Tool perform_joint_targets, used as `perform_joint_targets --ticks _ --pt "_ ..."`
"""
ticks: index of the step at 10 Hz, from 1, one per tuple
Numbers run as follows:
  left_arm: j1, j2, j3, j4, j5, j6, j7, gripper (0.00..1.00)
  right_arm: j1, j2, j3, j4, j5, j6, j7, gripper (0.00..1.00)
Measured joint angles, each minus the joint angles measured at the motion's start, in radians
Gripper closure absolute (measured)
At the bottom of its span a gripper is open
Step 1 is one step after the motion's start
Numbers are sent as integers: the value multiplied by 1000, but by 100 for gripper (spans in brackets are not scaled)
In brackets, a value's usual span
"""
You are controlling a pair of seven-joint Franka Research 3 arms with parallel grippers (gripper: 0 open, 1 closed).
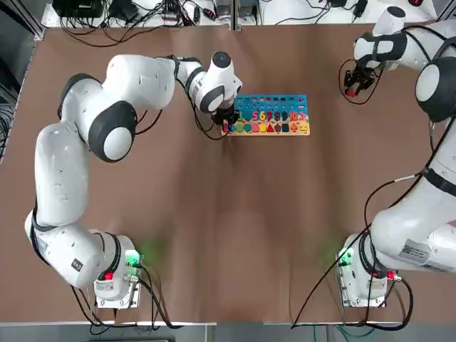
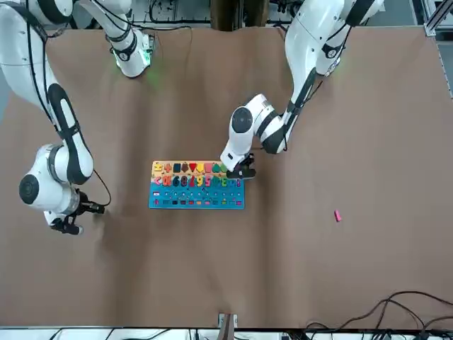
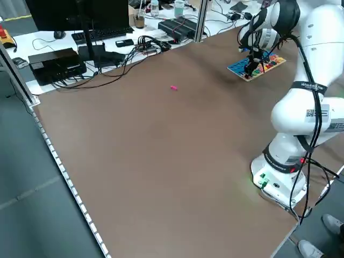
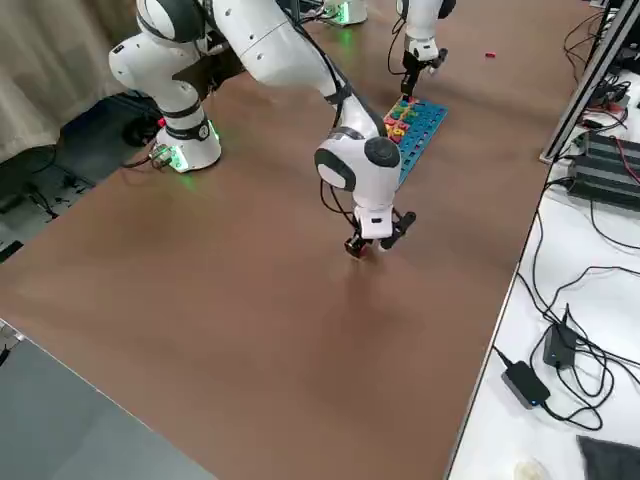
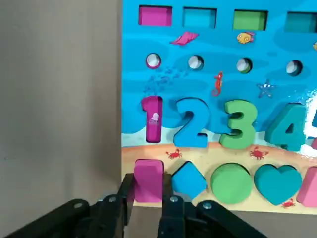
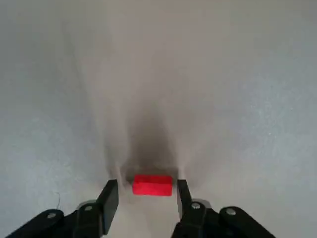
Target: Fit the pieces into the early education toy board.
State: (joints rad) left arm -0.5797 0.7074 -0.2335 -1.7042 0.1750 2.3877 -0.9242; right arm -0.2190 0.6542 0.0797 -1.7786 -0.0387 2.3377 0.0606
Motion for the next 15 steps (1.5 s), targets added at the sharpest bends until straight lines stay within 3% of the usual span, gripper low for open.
perform_joint_targets --ticks 15 --pt "-1 1 0 10 0 -33 -5 74 0 0 0 26 0 0 -8 50"
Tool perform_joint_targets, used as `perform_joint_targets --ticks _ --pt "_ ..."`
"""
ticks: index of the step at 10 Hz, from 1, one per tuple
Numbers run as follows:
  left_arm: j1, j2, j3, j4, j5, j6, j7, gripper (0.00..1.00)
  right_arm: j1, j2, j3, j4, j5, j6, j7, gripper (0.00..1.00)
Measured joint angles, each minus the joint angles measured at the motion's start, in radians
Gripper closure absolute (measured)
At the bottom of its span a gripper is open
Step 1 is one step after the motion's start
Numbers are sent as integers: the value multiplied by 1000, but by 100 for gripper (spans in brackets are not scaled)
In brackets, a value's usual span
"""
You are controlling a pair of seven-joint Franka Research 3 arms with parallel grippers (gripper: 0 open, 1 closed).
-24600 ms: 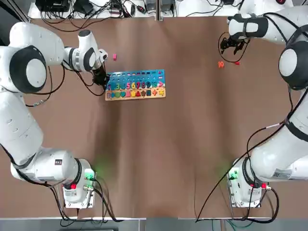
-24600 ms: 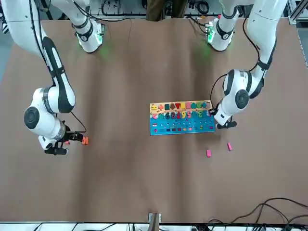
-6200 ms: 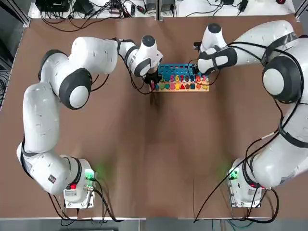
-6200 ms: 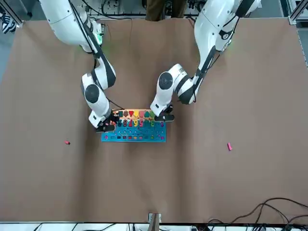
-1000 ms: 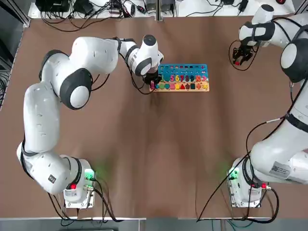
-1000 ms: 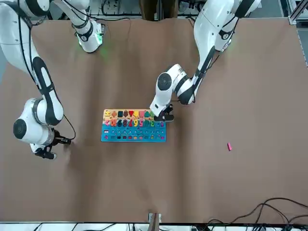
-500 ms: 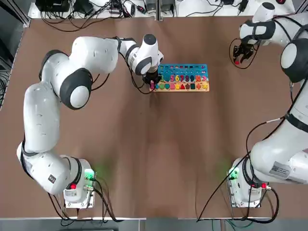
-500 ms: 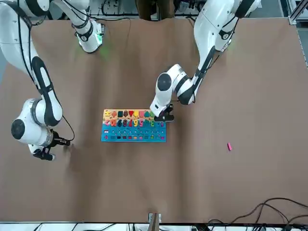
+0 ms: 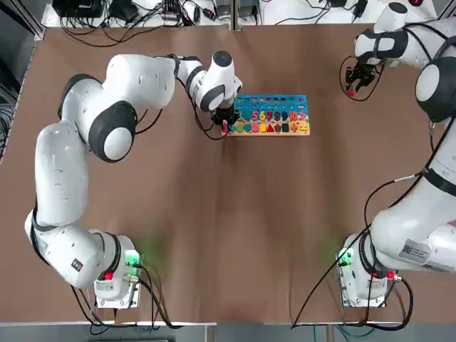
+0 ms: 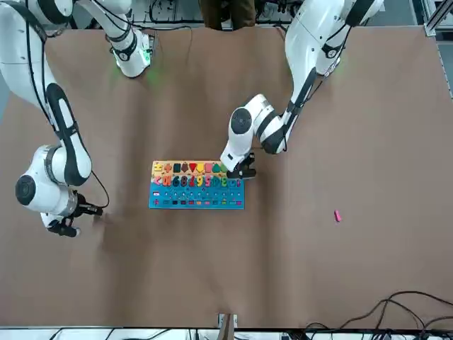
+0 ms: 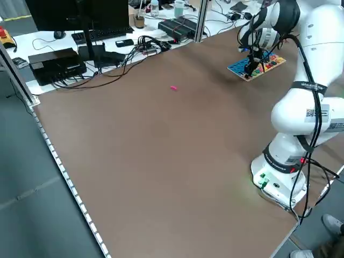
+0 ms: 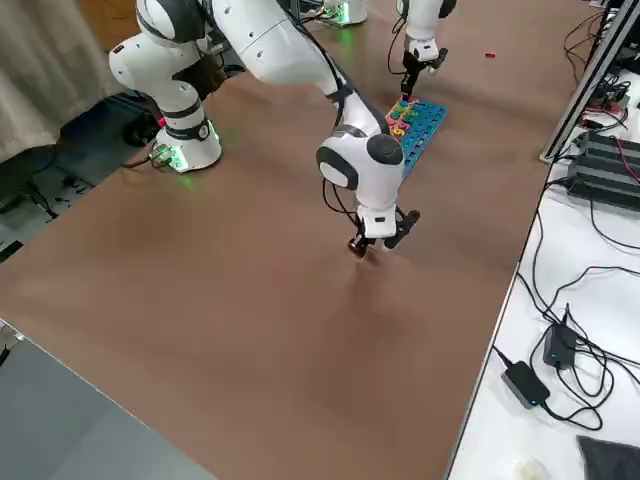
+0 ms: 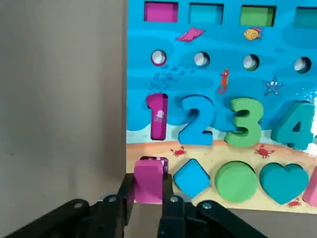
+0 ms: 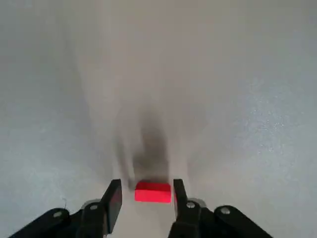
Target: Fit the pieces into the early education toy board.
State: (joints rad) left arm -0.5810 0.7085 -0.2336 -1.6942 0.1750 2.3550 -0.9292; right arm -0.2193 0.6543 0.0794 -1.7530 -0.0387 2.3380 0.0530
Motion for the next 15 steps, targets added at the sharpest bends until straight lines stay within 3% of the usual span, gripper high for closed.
perform_joint_targets --ticks 15 --pt "-6 16 2 23 0 -1 -4 74 -4 9 -4 -28 0 21 -2 53"
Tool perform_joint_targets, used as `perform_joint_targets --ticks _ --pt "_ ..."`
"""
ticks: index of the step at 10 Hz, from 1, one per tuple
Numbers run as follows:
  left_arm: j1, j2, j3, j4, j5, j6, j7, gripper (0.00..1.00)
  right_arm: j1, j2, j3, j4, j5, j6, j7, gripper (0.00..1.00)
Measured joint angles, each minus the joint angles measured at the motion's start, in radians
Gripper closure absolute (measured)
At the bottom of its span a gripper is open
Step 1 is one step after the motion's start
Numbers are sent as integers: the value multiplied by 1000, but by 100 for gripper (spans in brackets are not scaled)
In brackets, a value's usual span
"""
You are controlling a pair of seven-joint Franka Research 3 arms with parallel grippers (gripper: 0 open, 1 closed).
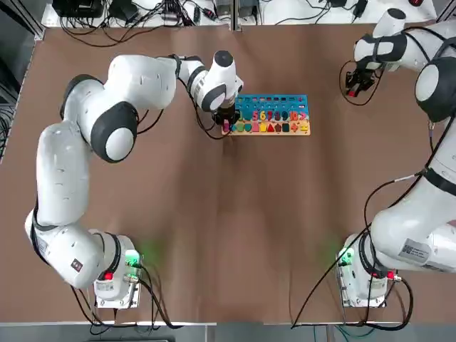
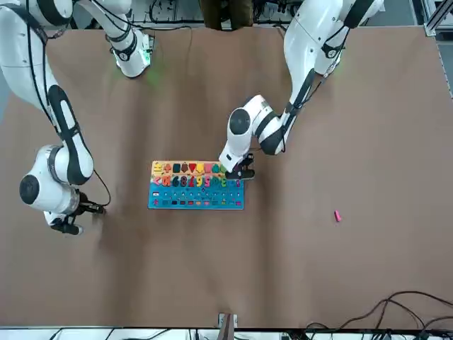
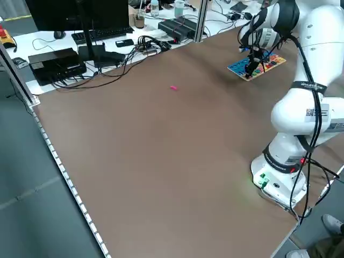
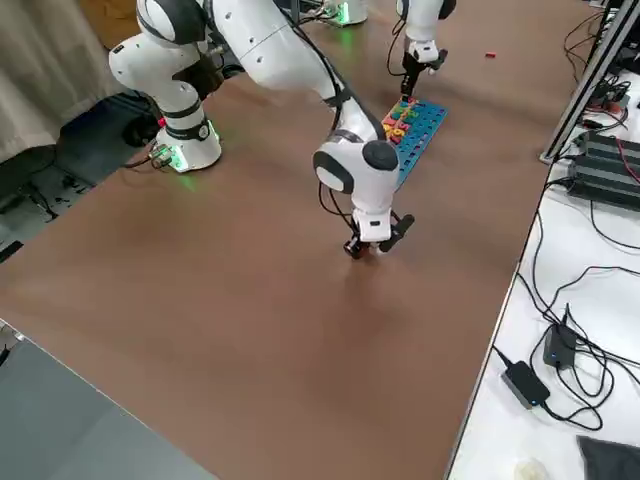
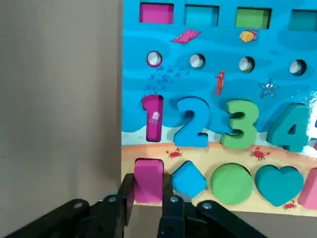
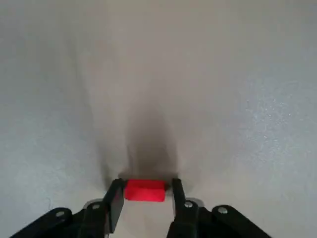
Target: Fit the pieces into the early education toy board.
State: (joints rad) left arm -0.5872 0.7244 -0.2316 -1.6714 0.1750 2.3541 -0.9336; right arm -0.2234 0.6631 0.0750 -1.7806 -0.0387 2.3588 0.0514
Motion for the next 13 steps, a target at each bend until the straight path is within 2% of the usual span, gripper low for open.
perform_joint_targets --ticks 8,13 --pt "0 6 1 4 0 0 0 74 0 0 1 -1 0 0 0 53" --pt "0 8 1 9 0 0 0 70 0 0 1 -1 0 0 0 53"
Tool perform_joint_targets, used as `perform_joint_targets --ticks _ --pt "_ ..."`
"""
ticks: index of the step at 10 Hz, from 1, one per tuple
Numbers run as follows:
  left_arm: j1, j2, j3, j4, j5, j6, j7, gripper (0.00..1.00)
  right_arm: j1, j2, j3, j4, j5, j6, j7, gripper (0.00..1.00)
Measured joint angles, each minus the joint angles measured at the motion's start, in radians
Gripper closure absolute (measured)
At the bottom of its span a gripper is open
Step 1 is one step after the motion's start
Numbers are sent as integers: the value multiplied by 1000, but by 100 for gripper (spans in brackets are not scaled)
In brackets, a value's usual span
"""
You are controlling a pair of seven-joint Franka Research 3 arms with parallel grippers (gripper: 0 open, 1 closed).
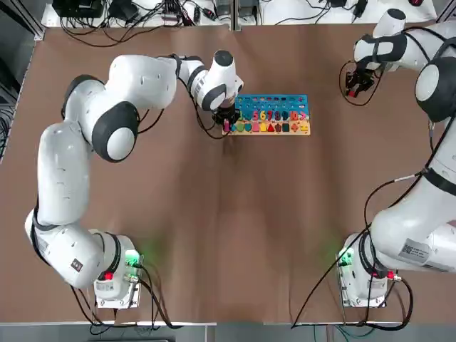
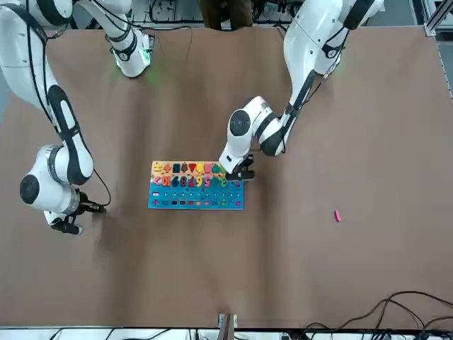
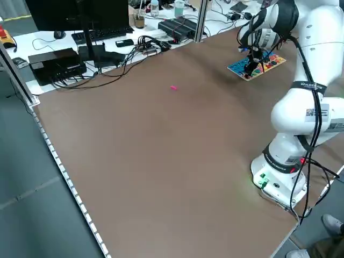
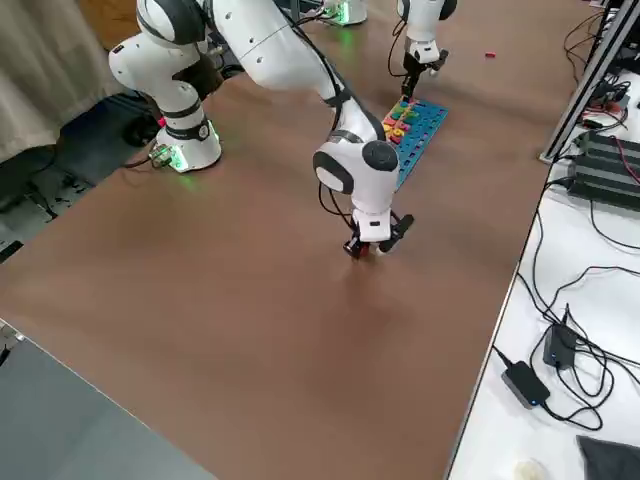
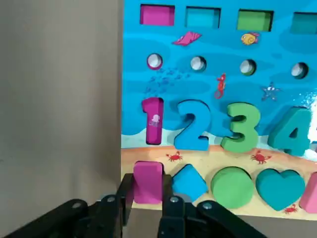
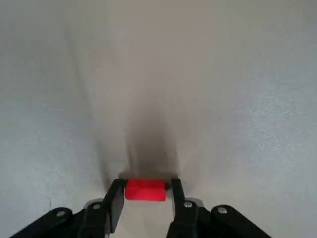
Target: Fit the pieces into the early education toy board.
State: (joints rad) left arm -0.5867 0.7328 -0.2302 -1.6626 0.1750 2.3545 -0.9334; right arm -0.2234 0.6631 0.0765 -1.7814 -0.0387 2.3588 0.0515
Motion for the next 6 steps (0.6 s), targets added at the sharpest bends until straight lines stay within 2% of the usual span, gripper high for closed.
perform_joint_targets --ticks 2,6 --pt "0 1 0 0 0 0 0 66 0 0 1 0 0 0 0 53" --pt "0 1 0 1 0 0 0 66 0 0 1 0 0 0 0 53"
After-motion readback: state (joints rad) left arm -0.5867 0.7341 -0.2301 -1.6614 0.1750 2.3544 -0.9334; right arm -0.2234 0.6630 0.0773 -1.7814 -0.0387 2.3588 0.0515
